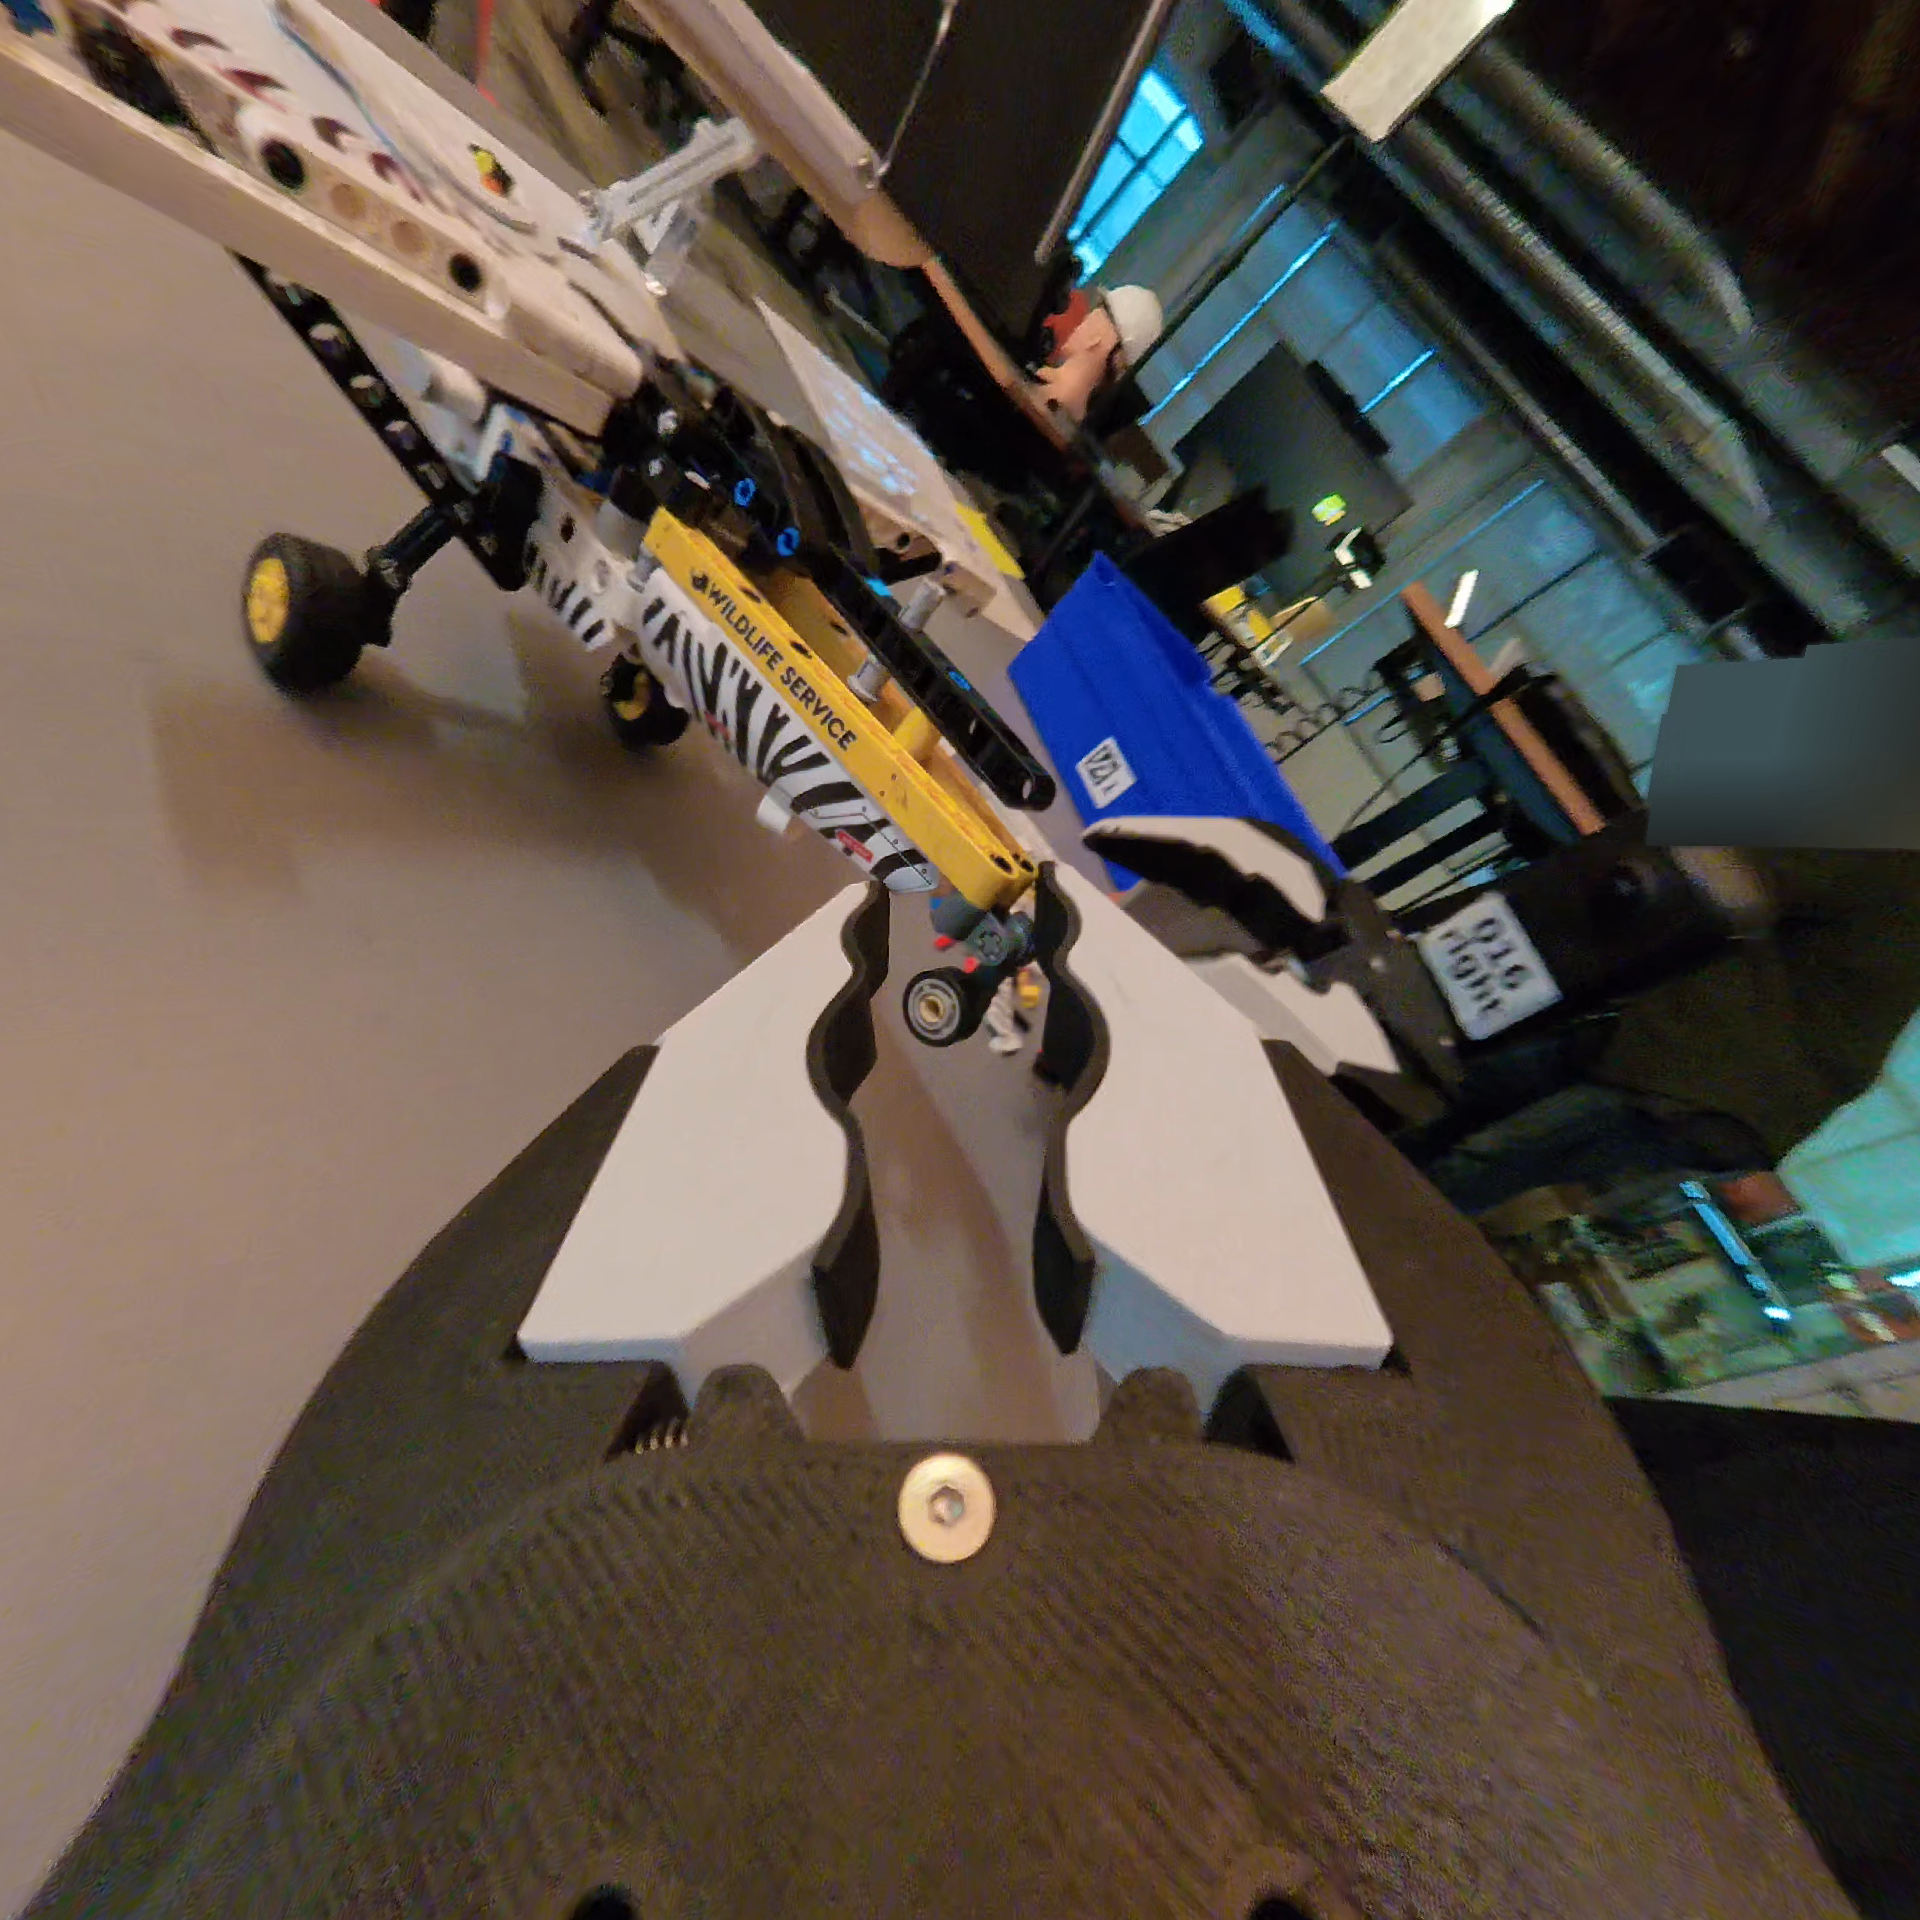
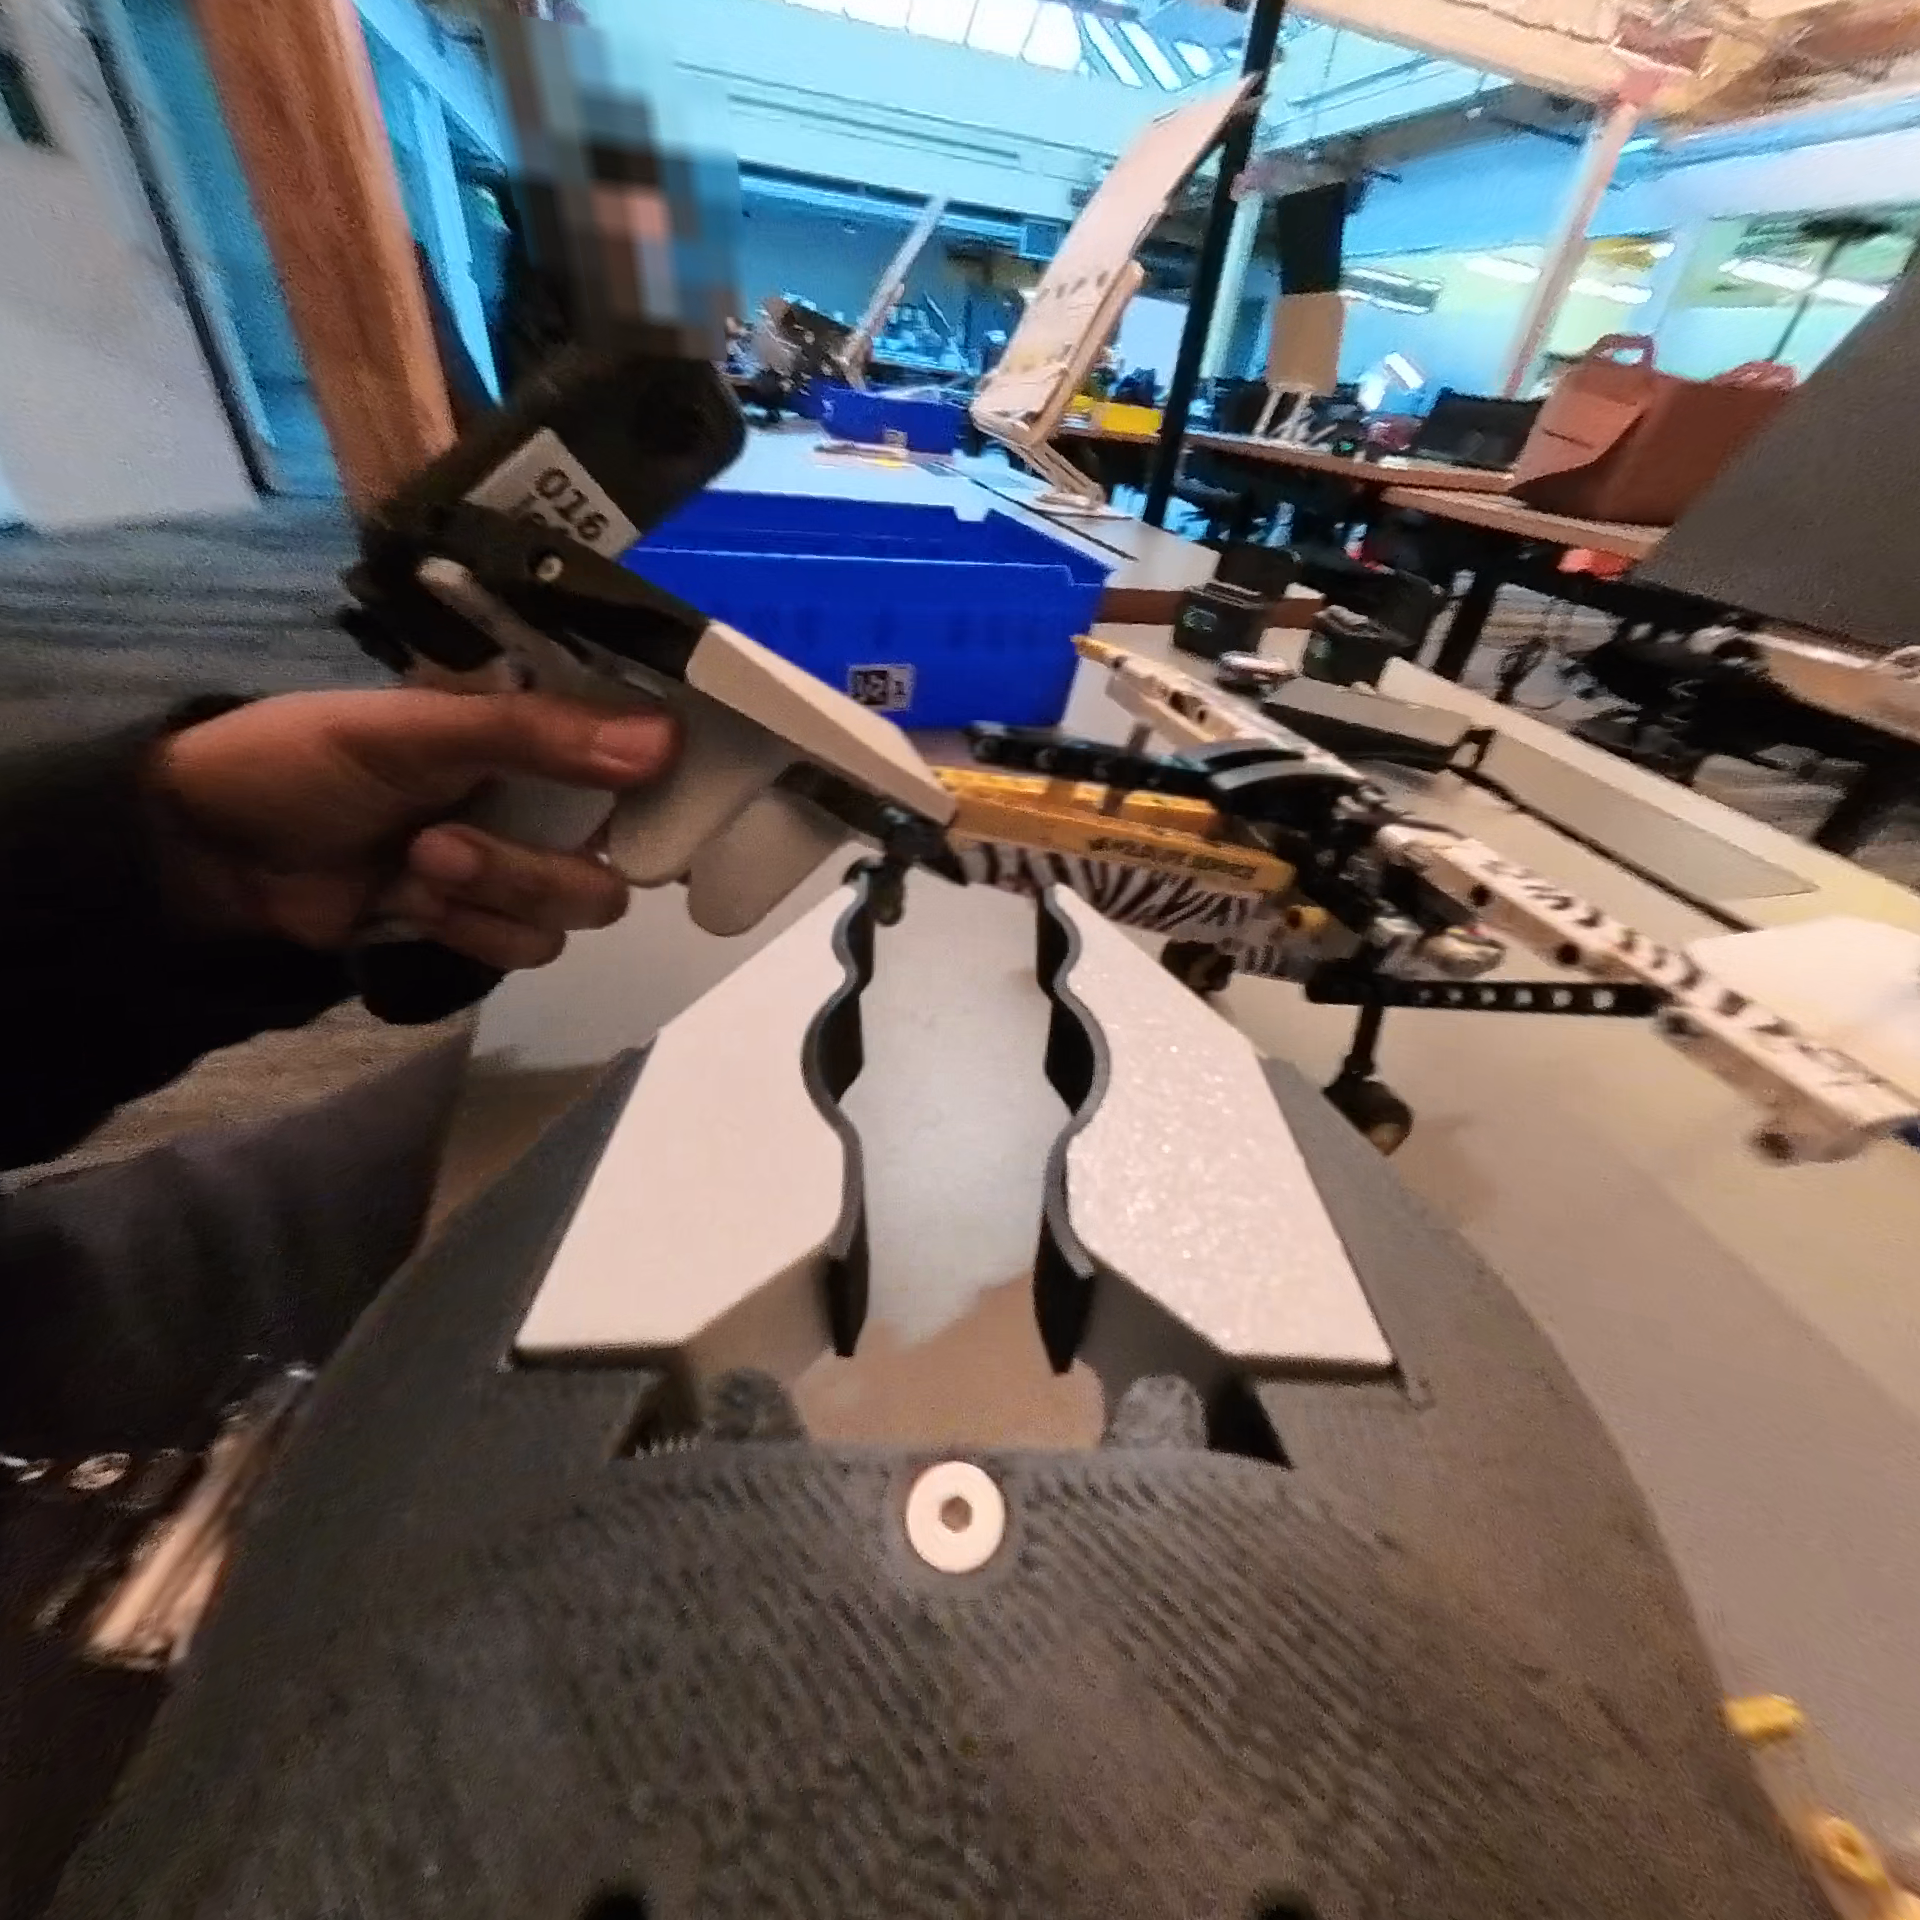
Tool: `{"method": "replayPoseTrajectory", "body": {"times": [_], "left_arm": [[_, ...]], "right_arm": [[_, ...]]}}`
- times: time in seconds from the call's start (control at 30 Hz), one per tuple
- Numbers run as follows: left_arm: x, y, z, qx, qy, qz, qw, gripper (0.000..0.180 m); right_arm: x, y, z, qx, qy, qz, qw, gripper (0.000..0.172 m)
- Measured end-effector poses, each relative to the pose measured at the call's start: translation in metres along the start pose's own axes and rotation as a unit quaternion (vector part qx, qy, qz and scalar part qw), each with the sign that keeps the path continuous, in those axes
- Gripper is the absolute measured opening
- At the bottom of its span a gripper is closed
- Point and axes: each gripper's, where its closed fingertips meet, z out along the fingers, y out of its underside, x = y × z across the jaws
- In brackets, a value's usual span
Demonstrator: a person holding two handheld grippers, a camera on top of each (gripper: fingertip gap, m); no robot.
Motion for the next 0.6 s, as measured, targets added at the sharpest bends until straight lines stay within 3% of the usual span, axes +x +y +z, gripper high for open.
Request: {"method": "replayPoseTrajectory", "body": {"times": [0.17,0.33,0.37,0.6], "left_arm": [[0.023,-0.001,0.009,-0.002,0.073,-0.054,0.996,0.022],[0.027,0.002,0.019,-0.002,0.090,-0.065,0.994,0.021],[0.030,0.001,0.019,0.000,0.104,-0.074,0.992,0.020],[0.058,-0.003,0.015,0.013,0.237,-0.155,0.959,0.015]], "right_arm": [[-0.006,0.009,0.005,-0.018,-0.045,0.086,0.995,0.034],[-0.001,-0.002,-0.001,0.024,-0.093,0.197,0.976,0.015],[0.003,-0.003,-0.004,0.031,-0.089,0.209,0.973,0.005],[0.004,-0.028,-0.025,0.112,-0.134,0.244,0.954,0.004]]}}
